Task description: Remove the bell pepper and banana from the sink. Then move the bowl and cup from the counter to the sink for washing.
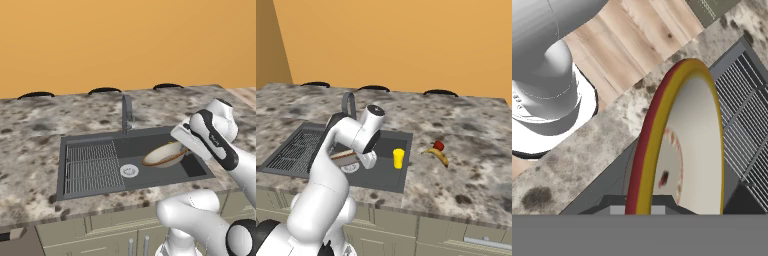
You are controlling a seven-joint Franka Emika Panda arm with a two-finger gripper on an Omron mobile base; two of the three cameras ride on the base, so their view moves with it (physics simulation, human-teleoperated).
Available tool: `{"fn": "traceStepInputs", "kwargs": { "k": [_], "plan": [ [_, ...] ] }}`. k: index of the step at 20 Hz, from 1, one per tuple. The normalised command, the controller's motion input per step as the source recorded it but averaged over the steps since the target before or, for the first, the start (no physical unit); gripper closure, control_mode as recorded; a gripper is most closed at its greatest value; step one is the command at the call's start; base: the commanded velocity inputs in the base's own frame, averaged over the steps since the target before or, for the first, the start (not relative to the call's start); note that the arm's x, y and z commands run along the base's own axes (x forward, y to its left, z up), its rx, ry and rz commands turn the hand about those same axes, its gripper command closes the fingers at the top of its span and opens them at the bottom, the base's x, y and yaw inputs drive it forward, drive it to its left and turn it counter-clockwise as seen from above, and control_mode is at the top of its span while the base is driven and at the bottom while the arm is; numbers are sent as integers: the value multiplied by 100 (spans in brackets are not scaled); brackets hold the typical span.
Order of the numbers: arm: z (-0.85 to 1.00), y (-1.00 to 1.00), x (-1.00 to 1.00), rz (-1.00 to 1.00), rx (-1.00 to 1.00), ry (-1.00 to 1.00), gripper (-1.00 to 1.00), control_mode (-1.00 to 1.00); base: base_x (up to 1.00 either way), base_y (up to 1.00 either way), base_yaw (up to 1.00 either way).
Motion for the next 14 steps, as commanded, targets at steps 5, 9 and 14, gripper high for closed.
{"fn": "traceStepInputs", "kwargs": {
  "k": [5, 9, 14],
  "plan": [
    [-24, 8, 20, 9, 2, 3, 100, -100, 0, 0, 0],
    [-21, 10, 22, 7, 2, 0, 100, -100, 0, 0, 0],
    [-20, 6, 27, 5, 2, 0, 100, -100, 0, 0, 0]
  ]
}}
